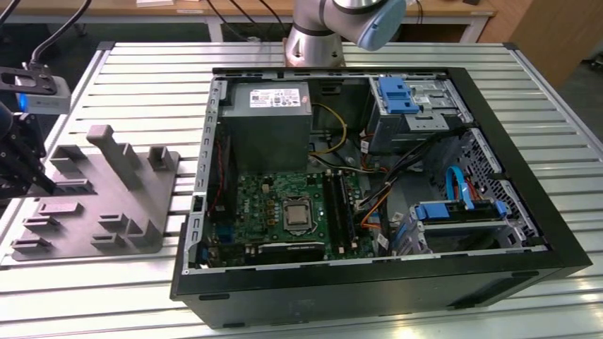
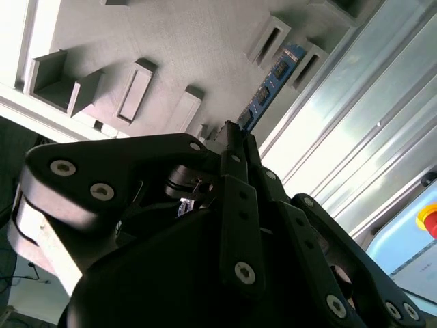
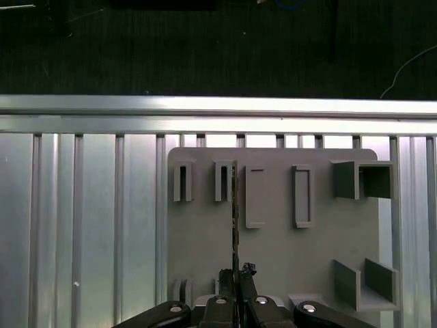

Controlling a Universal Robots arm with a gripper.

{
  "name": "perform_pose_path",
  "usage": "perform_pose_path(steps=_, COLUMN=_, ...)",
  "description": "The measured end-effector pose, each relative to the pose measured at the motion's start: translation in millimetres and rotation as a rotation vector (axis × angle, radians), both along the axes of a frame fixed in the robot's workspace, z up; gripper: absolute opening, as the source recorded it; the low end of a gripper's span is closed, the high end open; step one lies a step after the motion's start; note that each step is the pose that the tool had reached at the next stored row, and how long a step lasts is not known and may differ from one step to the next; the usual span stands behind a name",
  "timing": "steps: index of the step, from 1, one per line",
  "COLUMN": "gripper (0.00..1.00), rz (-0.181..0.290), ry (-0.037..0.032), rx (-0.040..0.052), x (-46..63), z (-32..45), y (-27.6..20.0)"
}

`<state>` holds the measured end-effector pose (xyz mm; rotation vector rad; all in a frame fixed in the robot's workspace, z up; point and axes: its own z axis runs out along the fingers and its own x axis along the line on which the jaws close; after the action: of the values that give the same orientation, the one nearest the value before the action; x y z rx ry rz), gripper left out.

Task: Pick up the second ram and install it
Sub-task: 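Pick up the second ram and move it above second insertion slot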

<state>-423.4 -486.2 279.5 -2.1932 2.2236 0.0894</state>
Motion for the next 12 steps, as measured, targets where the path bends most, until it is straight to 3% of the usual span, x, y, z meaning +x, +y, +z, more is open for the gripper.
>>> perform_pose_path(steps=12, gripper=0.14, rz=0.0, ry=0.0001, rx=-0.0001, x=0.0, z=7.7, y=0.0)
